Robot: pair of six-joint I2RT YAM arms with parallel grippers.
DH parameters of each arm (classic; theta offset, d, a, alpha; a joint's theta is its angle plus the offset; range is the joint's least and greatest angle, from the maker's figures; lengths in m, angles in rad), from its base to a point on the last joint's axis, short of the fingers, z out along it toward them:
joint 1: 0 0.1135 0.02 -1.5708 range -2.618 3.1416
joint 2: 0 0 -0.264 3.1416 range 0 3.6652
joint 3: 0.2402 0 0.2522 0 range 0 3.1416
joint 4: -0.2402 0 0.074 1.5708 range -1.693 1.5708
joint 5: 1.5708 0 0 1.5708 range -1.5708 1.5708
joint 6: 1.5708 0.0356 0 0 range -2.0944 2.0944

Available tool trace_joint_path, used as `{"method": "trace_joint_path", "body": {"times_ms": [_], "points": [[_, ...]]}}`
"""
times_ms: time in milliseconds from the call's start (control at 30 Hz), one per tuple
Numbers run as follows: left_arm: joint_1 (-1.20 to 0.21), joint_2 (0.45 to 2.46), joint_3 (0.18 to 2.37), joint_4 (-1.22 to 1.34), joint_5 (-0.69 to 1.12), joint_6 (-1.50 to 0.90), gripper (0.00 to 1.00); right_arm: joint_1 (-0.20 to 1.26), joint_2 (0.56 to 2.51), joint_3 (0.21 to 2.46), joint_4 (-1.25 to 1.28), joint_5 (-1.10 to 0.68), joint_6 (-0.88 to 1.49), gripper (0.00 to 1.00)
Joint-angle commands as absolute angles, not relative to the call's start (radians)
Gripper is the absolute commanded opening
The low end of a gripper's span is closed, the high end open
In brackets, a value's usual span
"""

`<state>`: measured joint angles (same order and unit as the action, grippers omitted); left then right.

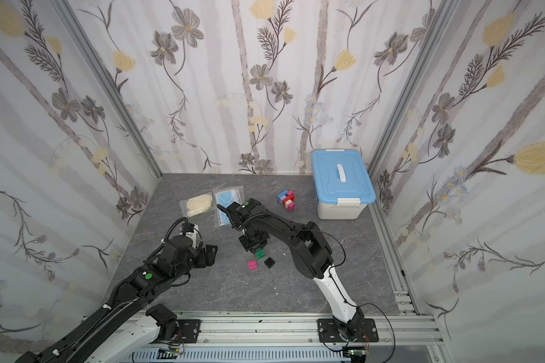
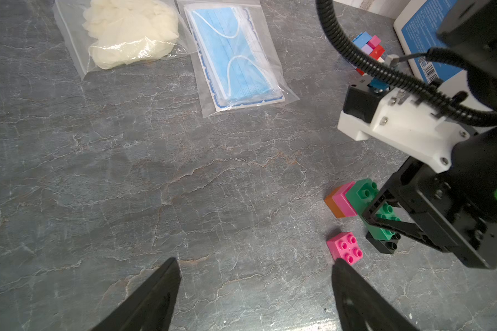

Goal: Assemble the letter p with lego
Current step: Assemble the lego brick with the lego brick.

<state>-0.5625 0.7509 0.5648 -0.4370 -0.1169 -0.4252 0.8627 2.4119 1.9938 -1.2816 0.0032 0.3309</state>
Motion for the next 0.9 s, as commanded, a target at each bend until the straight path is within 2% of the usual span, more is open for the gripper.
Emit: {"method": "trace_joint_path", "body": {"times_ms": [0, 867], "points": [[-0.561, 0.752, 0.562, -0.41, -0.112, -0.426, 0.85, 0.86, 2.424, 2.002, -1.308, -0.001, 0.315, 0.12], [-0.56, 0.748, 0.556, -0.401, -0.092, -0.425, 0.84, 0.813, 2.51, 2.109, -1.428, -0.029, 0.248, 0.12]]}}
